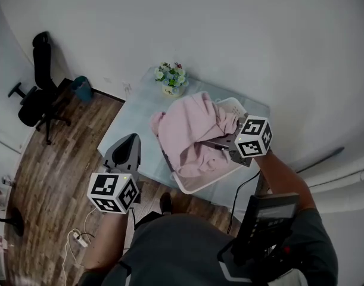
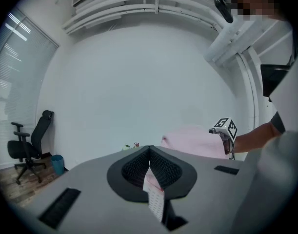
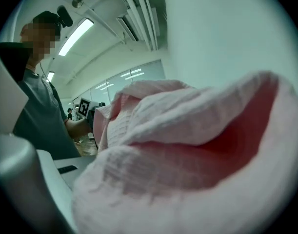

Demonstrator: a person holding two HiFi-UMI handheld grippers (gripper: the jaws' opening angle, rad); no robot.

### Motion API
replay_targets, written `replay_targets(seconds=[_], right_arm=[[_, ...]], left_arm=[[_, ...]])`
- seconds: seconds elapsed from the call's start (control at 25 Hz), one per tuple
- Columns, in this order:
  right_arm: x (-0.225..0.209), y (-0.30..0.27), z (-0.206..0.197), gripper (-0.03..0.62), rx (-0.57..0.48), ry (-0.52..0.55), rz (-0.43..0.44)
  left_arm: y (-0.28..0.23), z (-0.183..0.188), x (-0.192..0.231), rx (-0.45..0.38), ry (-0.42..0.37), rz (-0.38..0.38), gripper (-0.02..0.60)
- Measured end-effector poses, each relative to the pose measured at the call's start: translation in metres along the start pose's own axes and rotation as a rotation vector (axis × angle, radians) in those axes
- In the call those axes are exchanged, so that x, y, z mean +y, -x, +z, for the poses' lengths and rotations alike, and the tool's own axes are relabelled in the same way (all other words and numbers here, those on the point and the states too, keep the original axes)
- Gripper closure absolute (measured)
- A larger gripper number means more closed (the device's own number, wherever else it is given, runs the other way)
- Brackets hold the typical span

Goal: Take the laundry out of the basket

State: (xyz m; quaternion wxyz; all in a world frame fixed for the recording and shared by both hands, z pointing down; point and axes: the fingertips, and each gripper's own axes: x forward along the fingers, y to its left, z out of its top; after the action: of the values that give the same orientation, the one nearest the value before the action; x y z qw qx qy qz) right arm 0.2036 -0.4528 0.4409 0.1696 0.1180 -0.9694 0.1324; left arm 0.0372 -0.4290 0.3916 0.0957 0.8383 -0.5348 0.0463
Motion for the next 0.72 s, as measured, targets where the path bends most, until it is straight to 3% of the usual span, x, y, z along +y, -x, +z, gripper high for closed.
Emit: replay_targets(seconds=[0.28, 0.44, 0.72], right_arm=[[0.018, 0.023, 0.011, 0.456, -0.126, 0.02, -0.016], [0.022, 0.042, 0.018, 0.457, -0.254, -0.056, -0.008], [0.062, 0.054, 0.072, 0.459, -0.425, -0.002, -0.03]], left_arm=[[0.021, 0.002, -0.02, 0.018, -0.035, 0.021, 0.572], [0.033, 0.001, -0.03, 0.035, -0.05, 0.02, 0.572], [0.078, 0.018, -0.026, -0.022, -0.066, 0.028, 0.572]])
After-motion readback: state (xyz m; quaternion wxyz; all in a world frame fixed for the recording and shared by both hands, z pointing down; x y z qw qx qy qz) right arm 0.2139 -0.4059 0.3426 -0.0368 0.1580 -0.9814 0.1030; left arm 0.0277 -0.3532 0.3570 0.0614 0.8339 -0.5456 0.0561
